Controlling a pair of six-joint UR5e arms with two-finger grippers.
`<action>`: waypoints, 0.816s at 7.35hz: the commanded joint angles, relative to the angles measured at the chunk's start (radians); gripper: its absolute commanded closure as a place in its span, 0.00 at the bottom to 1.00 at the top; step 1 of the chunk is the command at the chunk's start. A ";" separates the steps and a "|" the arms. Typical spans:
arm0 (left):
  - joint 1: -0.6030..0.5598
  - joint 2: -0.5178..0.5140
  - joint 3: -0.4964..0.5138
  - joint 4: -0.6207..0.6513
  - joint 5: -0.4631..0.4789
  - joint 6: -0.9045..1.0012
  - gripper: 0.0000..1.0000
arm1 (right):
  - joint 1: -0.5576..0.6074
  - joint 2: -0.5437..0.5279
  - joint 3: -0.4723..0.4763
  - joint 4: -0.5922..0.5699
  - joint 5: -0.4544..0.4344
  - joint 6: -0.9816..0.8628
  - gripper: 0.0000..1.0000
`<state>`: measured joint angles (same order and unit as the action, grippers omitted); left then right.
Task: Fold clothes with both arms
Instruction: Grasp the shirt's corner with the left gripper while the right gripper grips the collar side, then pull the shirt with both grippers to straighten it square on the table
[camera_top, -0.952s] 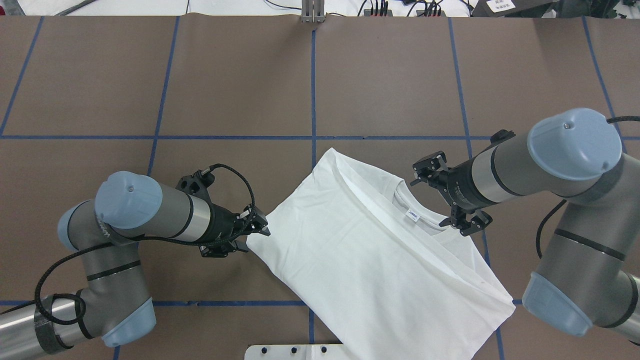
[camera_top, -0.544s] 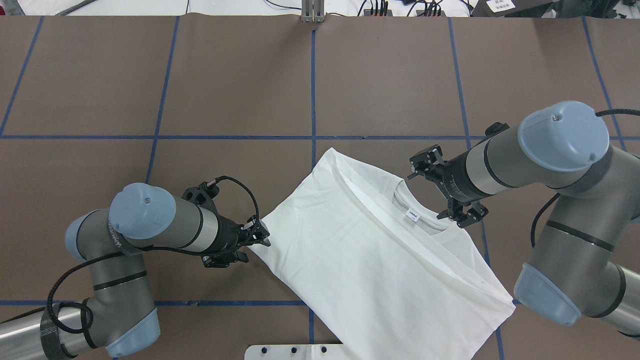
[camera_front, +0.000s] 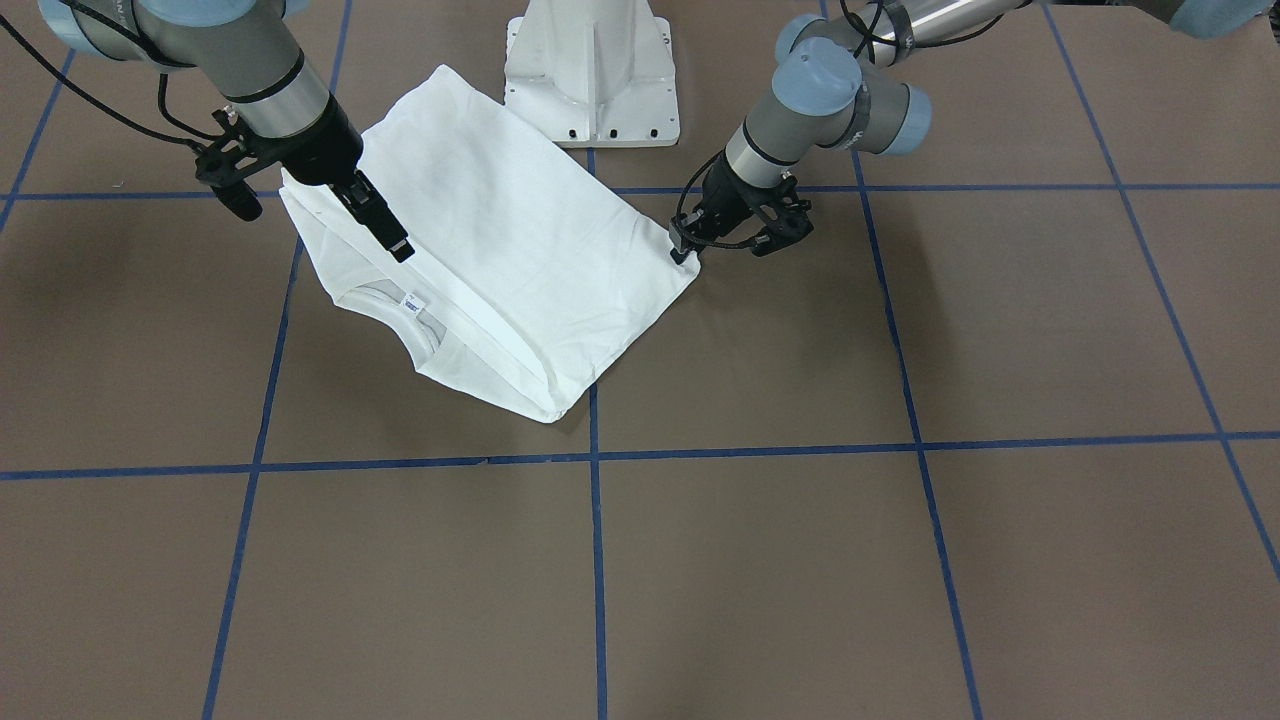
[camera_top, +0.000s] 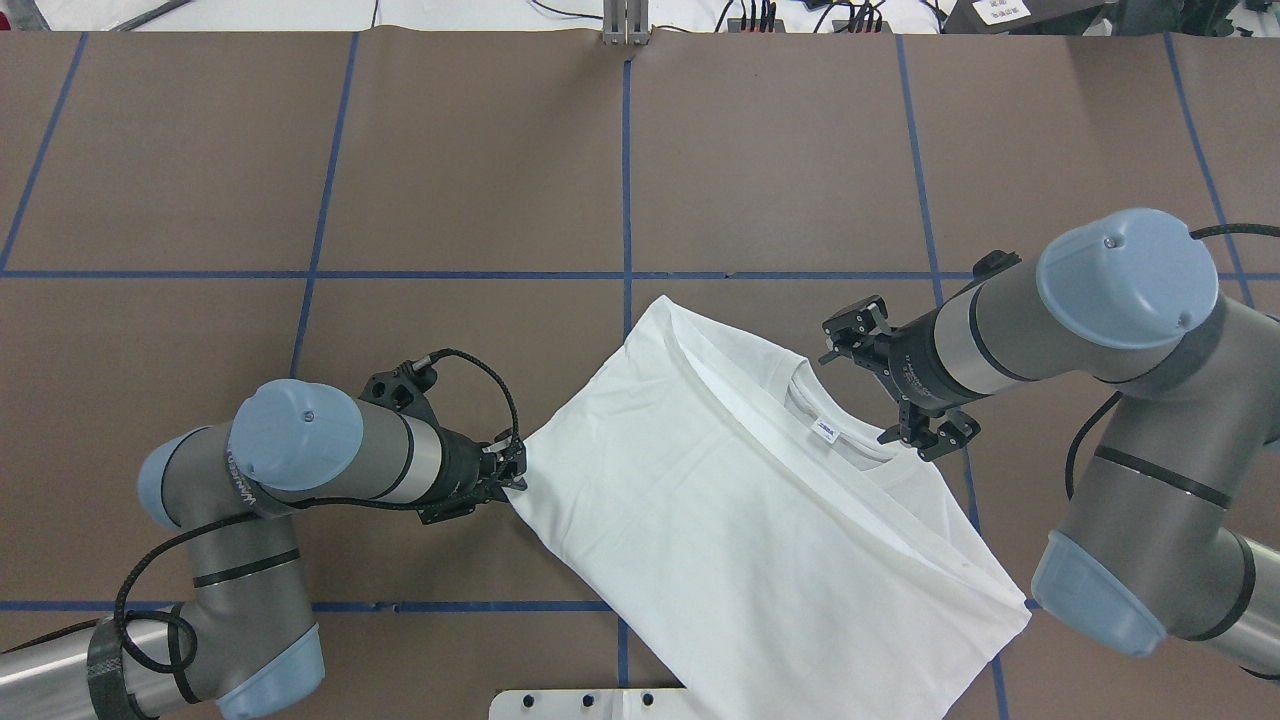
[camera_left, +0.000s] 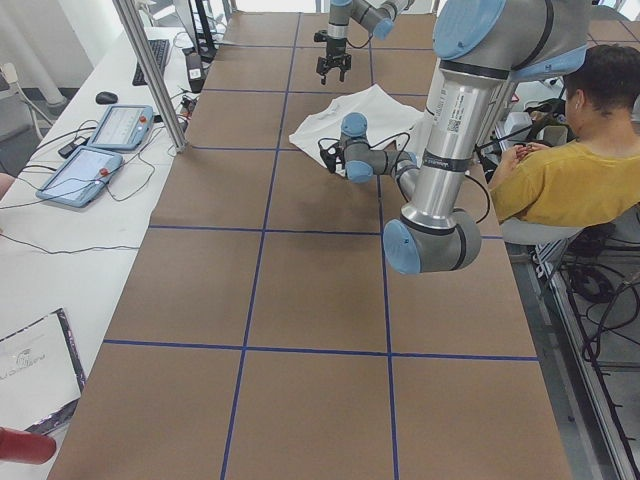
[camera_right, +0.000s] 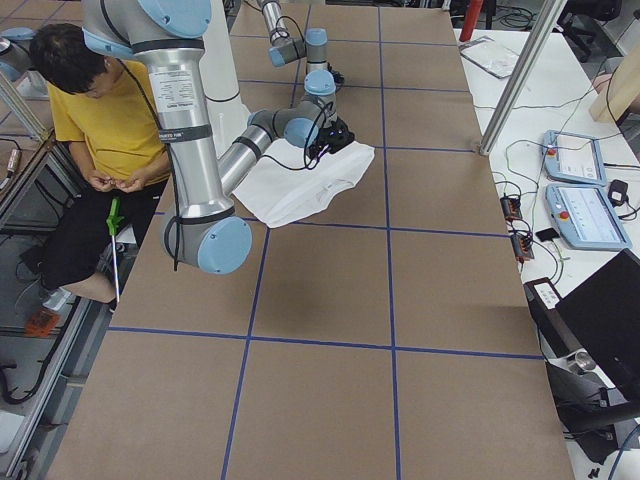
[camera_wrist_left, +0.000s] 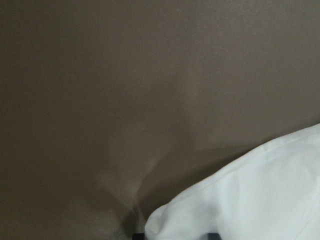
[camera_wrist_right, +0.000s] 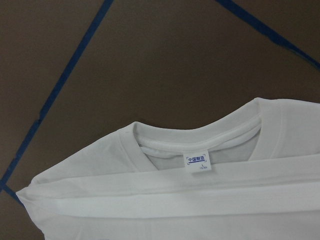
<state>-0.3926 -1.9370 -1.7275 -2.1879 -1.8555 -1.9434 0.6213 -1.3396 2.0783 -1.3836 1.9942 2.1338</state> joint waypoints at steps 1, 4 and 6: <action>-0.015 0.000 -0.001 0.003 0.031 0.011 1.00 | 0.000 -0.001 0.000 0.000 0.000 0.000 0.00; -0.182 -0.087 0.076 0.003 0.068 0.223 1.00 | 0.001 -0.003 0.000 0.000 0.000 0.002 0.00; -0.303 -0.280 0.307 -0.016 0.068 0.280 1.00 | -0.002 -0.001 -0.003 0.000 0.002 0.000 0.00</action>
<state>-0.6160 -2.0971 -1.5602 -2.1949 -1.7877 -1.7132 0.6213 -1.3420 2.0772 -1.3837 1.9945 2.1343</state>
